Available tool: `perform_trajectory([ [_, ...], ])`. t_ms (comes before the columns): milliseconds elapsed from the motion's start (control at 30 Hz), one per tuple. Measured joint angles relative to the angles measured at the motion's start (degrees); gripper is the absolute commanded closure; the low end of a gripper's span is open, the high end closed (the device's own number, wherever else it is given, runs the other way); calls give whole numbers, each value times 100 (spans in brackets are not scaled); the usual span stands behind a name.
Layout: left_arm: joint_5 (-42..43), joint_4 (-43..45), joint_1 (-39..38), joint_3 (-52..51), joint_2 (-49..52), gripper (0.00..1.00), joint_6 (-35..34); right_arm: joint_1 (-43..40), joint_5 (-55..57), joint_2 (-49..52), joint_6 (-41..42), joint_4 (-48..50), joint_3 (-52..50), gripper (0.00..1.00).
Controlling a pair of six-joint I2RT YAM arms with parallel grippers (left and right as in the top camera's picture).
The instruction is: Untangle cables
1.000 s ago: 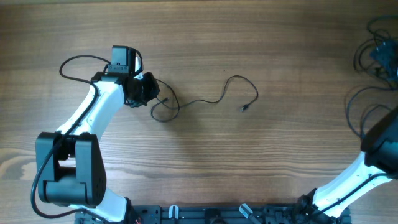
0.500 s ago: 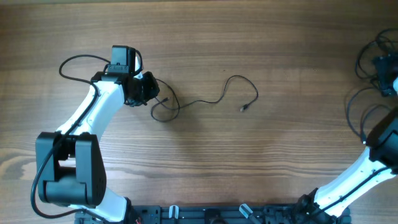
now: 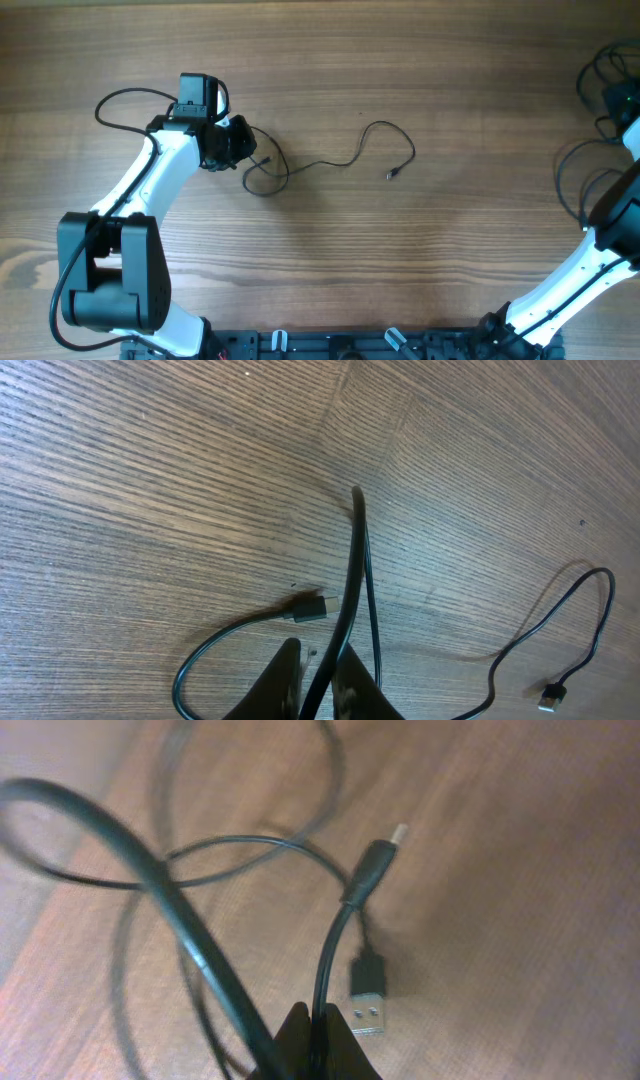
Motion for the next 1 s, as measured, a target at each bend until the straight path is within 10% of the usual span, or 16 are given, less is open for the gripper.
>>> perform_trajectory([
  [100,0,0,0,0,0,89,0,0,-70,0,-328,166,87,45],
  [167,2,2,0,0,0,90,0,0,-20,0,-492,151,125,1],
  [533,0,42,0,0,0,95,0,83,-507,-57,-1086,-1663,439,0],
  [833,28,-4,0,0,0,96,0,581,1220,-2323,-772,-3410,627,0],
  [1000,887,649,-2,-7,0,96,2,671,-238,-3014,-1093,-4719,756,0],
])
